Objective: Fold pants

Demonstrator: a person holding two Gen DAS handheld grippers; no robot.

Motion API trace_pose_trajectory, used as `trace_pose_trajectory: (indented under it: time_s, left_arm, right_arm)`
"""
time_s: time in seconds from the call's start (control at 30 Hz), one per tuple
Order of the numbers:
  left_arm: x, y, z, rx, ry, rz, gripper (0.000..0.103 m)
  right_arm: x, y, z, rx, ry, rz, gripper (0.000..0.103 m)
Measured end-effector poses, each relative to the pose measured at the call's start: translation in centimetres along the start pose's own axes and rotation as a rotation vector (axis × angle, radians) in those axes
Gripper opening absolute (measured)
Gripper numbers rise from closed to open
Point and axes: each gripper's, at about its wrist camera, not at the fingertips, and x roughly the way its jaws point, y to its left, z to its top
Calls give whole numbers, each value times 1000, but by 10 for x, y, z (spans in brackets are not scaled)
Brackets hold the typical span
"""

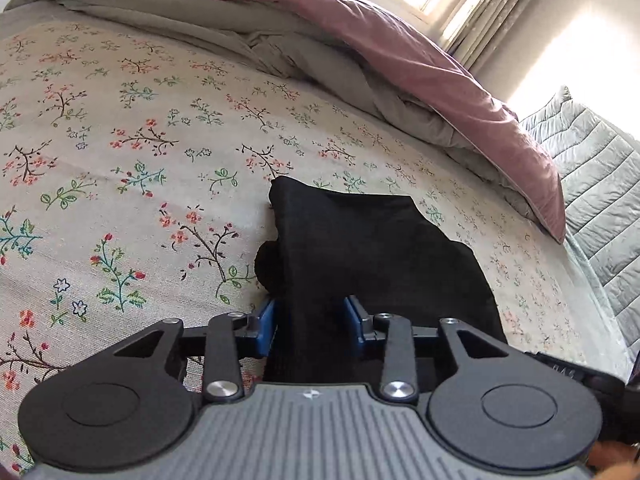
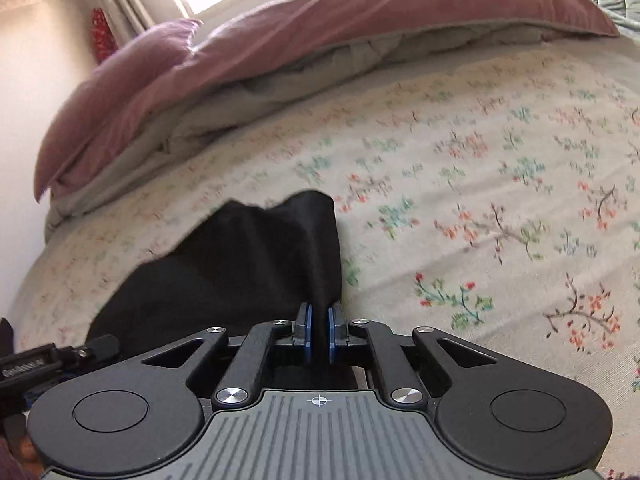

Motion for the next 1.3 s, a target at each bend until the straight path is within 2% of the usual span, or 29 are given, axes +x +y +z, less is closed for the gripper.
trace_pose_trajectory:
  time_s: [0.1,0.27,0.3,0.37,0.43,0.53,0.67,0.83,0.93,1.07,1.3]
  left_arm:
    - [-8,1,1,-10,-20,10,53]
    - [-9,-2,-2,-5,-9,21,55]
    - [-10,-4,-3,-1,-10,24,55]
    - [-12,-8,-3,16,-13,35,55]
    - [-18,-14,-2,51,-23,61,55]
    - [-32,-28,2,112,-62,138,60]
    - [-53,-48,0,186,-121,204,61]
    - [-67,-69,-12,231,-128,254,63]
    - [-73,-76,-16,251,-129,265,65]
    - [-85,-84,-18,266,-137,309,69]
    - [-102,-90,-20,244,-135,314,72]
  right_arm:
    - [-2,0,-4,-17,7,-6,11]
    - [-11,-7,-8,32,16,-12,12]
    - [-12,-8,-9,33,13,-13,16]
    - [-15,-9,-9,32,3,-18,18]
    - [-18,-8,-8,21,5,-36,24]
    - [-32,-2,-7,-23,-15,-56,26]
    - [-61,12,-9,-106,-87,-84,39]
    - [-90,19,-12,-69,-121,-31,39]
    - [-104,28,-17,-96,-138,-37,39]
    - [-112,37,-20,-116,-142,2,39]
    - [-123,55,-29,-146,-152,14,41]
